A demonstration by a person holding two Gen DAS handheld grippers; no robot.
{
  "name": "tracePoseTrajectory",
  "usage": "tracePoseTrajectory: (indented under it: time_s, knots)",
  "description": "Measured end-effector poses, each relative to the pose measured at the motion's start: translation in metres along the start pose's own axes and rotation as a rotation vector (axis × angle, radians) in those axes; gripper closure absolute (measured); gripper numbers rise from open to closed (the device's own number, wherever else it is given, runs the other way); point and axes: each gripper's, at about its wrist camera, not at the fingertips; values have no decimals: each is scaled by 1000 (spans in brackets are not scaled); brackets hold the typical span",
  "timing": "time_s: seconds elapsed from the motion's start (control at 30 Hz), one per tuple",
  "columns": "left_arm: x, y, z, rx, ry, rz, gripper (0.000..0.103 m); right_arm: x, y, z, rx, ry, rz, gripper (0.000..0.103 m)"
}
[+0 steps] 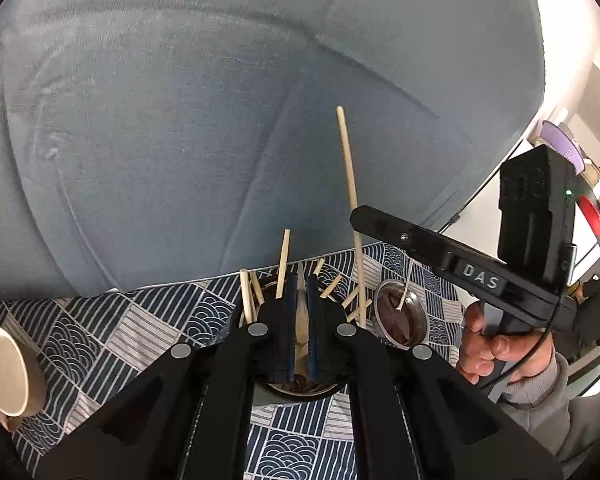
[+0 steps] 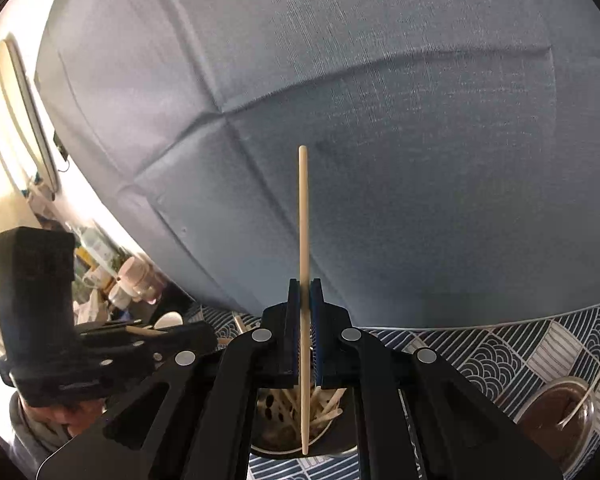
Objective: Organize utensils
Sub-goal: 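Lower the left tool's chopstick into the holder and open the left tool, then push the right tool's chopstick down into the holder and open it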
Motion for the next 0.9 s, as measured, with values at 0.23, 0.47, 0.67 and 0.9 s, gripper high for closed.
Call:
tracePoseTrajectory:
  time_s: [0.23, 0.47, 0.67, 0.9]
  knots:
    - [-31, 21, -2, 31, 15, -1, 98, -3, -2, 2, 8, 3, 5, 96]
    - [-47, 28, 11, 4, 4, -32, 98, -12, 0, 1, 35, 23, -2, 96]
    - [-41, 25, 18, -35, -9, -33, 98, -12, 0, 4, 35, 16, -3, 96]
    - [-49, 31, 9, -19, -12, -62, 98, -4, 8, 6, 61, -15, 10, 57]
Point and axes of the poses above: each gripper's, at about its wrist camera, not at the fingertips, and x roughly the way its jaws point, y to its right, z to its underside, and after that the axes turned 13 degrees about z, right-handed
